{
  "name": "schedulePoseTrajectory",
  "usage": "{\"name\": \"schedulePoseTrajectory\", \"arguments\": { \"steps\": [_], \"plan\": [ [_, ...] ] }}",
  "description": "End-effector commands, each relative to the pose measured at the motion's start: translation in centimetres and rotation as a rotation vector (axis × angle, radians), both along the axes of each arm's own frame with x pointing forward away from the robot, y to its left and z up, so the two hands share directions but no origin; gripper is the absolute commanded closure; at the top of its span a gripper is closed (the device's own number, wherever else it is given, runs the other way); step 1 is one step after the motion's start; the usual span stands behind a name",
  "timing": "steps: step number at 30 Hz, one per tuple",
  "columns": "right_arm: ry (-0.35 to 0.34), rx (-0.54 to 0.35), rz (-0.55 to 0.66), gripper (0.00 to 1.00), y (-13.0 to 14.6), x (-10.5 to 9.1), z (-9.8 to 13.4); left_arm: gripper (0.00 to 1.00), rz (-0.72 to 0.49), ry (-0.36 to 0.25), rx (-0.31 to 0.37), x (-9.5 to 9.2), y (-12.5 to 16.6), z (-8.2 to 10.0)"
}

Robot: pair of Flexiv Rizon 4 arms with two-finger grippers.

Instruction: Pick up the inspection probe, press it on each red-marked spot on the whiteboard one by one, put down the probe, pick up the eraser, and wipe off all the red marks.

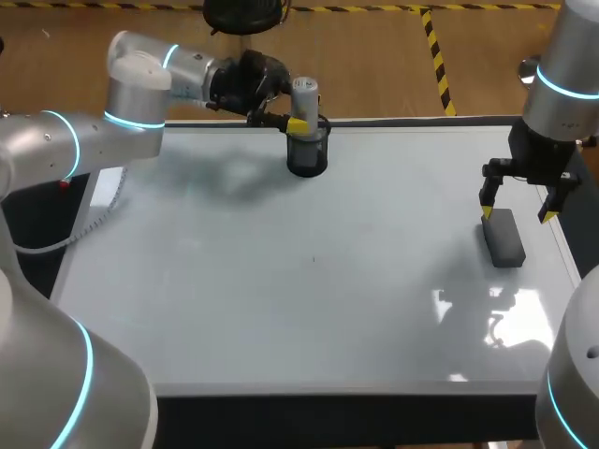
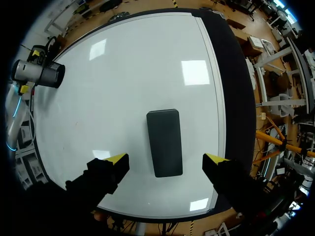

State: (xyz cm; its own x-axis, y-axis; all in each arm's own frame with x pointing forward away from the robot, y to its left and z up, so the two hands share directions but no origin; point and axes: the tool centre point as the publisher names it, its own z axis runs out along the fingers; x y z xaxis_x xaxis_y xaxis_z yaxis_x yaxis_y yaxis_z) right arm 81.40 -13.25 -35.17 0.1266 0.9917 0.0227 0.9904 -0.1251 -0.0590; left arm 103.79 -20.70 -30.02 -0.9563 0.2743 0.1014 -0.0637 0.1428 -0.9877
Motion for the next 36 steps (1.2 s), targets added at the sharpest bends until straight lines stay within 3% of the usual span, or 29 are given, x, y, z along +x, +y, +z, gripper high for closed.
{"name": "schedulePoseTrajectory", "arguments": {
  "steps": [1, 36],
  "plan": [
    [-0.001, 0.001, 0.001, 0.00, -0.1, -0.1, 0.1, 0.00, -0.002, 0.002, -0.004, -0.1, 0.5, 0.4],
    [-0.001, 0.001, 0.001, 0.00, -0.1, -0.1, 0.1, 0.00, 0.095, -0.012, -0.034, -0.1, 6.0, 0.9]
  ]
}}
